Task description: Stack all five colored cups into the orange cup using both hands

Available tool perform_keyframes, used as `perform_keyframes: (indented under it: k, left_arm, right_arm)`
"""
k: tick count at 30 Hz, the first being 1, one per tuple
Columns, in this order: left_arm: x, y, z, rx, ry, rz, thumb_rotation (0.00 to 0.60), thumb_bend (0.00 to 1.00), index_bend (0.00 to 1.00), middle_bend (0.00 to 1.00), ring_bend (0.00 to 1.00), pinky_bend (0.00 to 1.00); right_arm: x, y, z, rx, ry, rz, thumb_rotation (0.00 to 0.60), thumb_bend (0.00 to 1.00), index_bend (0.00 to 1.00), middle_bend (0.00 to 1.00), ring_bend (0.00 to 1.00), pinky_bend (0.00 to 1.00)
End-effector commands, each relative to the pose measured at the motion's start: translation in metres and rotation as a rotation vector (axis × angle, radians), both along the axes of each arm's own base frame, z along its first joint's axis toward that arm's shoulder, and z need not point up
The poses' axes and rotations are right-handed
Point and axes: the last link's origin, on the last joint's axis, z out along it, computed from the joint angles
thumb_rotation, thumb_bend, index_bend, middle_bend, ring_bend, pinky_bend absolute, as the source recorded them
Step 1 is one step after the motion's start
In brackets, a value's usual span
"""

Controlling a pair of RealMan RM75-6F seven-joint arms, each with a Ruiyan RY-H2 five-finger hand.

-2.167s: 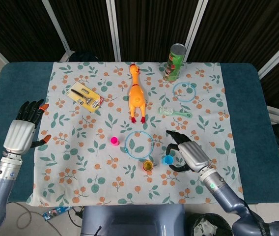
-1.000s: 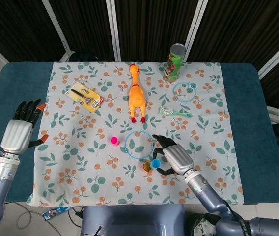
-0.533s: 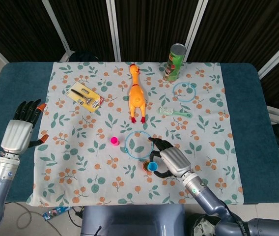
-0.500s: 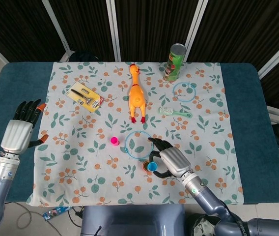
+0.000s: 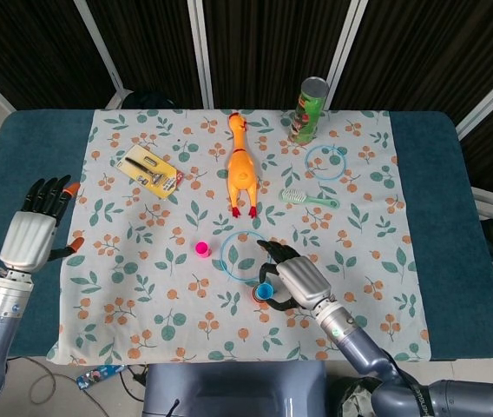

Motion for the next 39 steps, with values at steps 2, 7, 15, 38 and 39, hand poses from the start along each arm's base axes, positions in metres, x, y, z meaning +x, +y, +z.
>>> perform_keyframes:
  k: [2,7,15,38,39]
  left_arm:
    - [0.0,0.0,0.0,0.0,-0.001,0.0,0.6,0.17,0.09,0.0,0.0,0.0]
    - [-0.001,0.0,0.0,-0.003,0.001,0.0,0.6,0.17,0.09,0.0,0.0,0.0]
    - [0.006,0.0,-0.009,-0.059,0.015,-0.014,0.6,0.17,0.09,0.0,0.0,0.0]
    - [0.086,0.022,-0.067,-0.418,0.018,-0.02,0.6,0.16,0.19,0.0,0.0,0.0]
    - [0.088,0.023,-0.069,-0.42,0.025,-0.02,0.6,0.16,0.19,0.0,0.0,0.0]
  right_arm:
    - [0.0,0.0,-0.002,0.008,0.003,-0.004,0.6,0.33,0.51,0.0,0.04,0.14]
    - [-0.003,0.002,-0.003,0.021,0.018,-0.003,0.6,0.33,0.25,0.0,0.03,0.14]
    - [-0.015,0.005,0.013,0.005,0.08,-0.021,0.6,0.33,0.0,0.0,0.0,0.14]
    - [-0.175,0.07,0.137,-0.612,0.303,-0.208,0.6,0.33,0.02,0.0,0.0,0.12]
    - [-0.178,0.072,0.137,-0.615,0.302,-0.212,0.6,0.33,0.02,0.0,0.0,0.12]
